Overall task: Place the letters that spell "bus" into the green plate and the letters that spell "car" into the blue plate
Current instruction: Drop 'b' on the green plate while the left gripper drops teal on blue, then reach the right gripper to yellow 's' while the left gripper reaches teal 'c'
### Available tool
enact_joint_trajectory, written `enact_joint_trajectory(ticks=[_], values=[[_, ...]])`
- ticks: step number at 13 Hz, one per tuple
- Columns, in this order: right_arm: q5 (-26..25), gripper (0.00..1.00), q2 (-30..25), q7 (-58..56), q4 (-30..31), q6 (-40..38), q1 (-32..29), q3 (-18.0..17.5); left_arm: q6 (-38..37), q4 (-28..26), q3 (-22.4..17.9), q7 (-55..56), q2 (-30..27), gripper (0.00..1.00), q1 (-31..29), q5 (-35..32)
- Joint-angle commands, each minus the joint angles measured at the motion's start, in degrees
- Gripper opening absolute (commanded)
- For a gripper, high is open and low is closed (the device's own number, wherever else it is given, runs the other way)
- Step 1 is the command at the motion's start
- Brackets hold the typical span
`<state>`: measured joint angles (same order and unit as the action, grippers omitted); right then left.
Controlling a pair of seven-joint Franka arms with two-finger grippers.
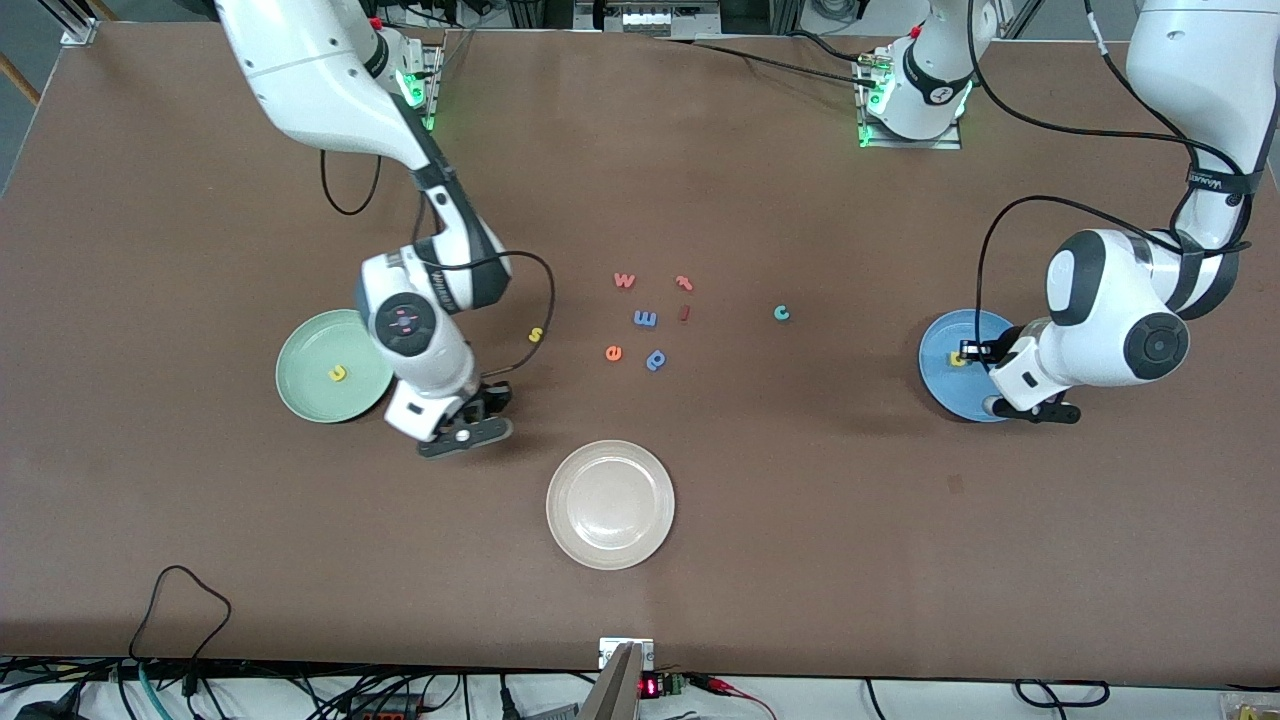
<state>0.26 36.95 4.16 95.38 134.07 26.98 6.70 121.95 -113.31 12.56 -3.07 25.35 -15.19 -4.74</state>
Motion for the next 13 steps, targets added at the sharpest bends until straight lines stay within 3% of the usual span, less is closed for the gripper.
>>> enact_joint_trajectory(ticks=[1, 3, 4, 5, 6, 7, 8, 9, 10, 12, 13], values=[[-0.09, 0.03, -8.10, -4.33, 6.38, -6.52, -7.26, -0.90, 8.46, -5.95, 0.63, -0.89, 0.22, 0.00, -2.82, -2.73], [-0.09, 0.03, -10.84, -6.44, 10.94, -7.16, -11.84, -0.90, 9.71, -6.49, 0.54, -0.80, 1.27, 0.01, -3.00, -2.64], [0.00, 0.03, -11.37, -7.66, 13.67, -6.90, -14.38, -0.98, 9.71, -6.23, 0.54, -0.80, 1.97, 0.13, -3.44, -2.64], [0.00, 0.04, -11.29, -8.46, 14.82, -6.81, -15.89, -1.07, 9.45, -5.88, 0.62, -0.28, 2.07, 0.38, -3.44, -2.64], [0.09, 0.06, -11.20, -8.64, 15.53, -6.63, -16.69, -1.07, 9.10, -5.53, 0.71, -0.27, 1.55, 0.75, -3.44, -2.64], [0.09, 0.17, -11.03, -8.64, 16.23, -6.37, -16.96, -1.07, 8.93, -4.91, 0.89, -0.45, 0.15, 0.80, -3.44, -2.64], [0.09, 0.52, -10.77, -8.64, 16.50, -6.28, -17.13, -1.07, 6.75, -3.34, 1.15, -0.36, -0.74, 0.84, -3.09, -2.73], [0.09, 0.79, -10.76, -8.64, 16.77, -6.28, -17.57, -1.07, 1.68, -0.45, 2.28, -0.27, -1.27, 0.84, -2.83, -2.64], [0.09, 1.00, -11.11, -8.64, 16.77, -6.63, -17.66, -1.07, -3.33, 2.27, 4.38, 0.16, -1.36, 0.84, -2.83, -2.56], [0.09, 1.00, -13.47, -7.77, 16.77, -7.16, -17.14, -2.03, -9.69, 5.02, 10.61, 5.23, -1.10, 0.81, -2.74, -2.12], [0.44, 1.00, -14.79, -6.37, 16.77, -7.85, -16.79, -4.74, -9.71, 4.68, 13.86, 7.87, -0.66, 0.78, -2.65, -2.12]])
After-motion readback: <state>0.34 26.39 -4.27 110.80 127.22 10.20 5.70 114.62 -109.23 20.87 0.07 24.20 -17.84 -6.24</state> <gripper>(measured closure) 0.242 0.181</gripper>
